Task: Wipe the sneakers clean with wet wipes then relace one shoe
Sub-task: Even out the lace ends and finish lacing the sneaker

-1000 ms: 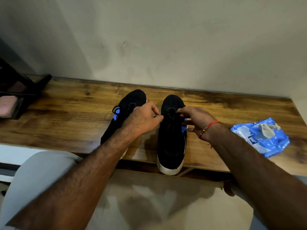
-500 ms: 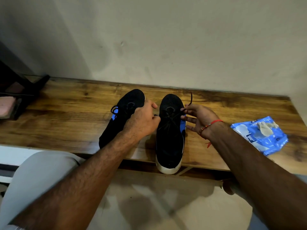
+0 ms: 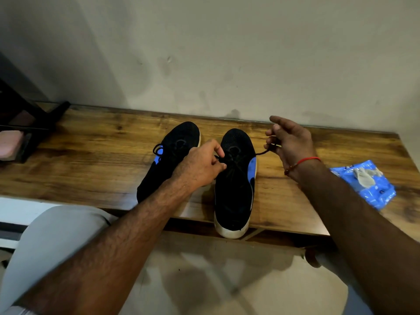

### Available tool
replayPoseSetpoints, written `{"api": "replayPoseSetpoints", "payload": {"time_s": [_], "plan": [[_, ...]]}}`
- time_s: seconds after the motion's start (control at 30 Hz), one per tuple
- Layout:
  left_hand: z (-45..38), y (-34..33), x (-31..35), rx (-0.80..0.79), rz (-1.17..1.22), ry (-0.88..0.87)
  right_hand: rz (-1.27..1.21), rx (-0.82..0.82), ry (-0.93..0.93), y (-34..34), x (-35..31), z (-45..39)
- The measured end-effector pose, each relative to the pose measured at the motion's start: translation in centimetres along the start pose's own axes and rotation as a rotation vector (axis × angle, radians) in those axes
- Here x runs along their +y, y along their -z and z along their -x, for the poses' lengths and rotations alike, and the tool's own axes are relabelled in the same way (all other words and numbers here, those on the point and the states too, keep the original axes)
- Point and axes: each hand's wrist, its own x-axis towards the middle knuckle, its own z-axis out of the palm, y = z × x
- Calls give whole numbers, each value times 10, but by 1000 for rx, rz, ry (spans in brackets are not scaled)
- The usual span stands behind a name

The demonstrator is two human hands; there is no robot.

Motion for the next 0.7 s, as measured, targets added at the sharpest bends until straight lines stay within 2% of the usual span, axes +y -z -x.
{"api": "replayPoseSetpoints", "payload": {"time_s": [0.07, 0.17, 0.37, 0.47, 0.57, 0.7], "plan": [[0, -2, 0, 14, -14, -13, 175, -76, 121, -2, 0, 4], [1, -3, 3, 50, -8, -27, 300, -163, 217, -5, -1, 8], [6, -4, 10, 37, -2, -73, 574, -327, 282, -9, 1, 14], [6, -6, 8, 16, -40, -67, 633, -350, 280, -12, 1, 17], [6, -8, 7, 4, -48, -61, 796, -366, 341, -11, 3, 15], [3, -9, 5, 21, -40, -36, 919, -451, 360, -8, 3, 14]]}}
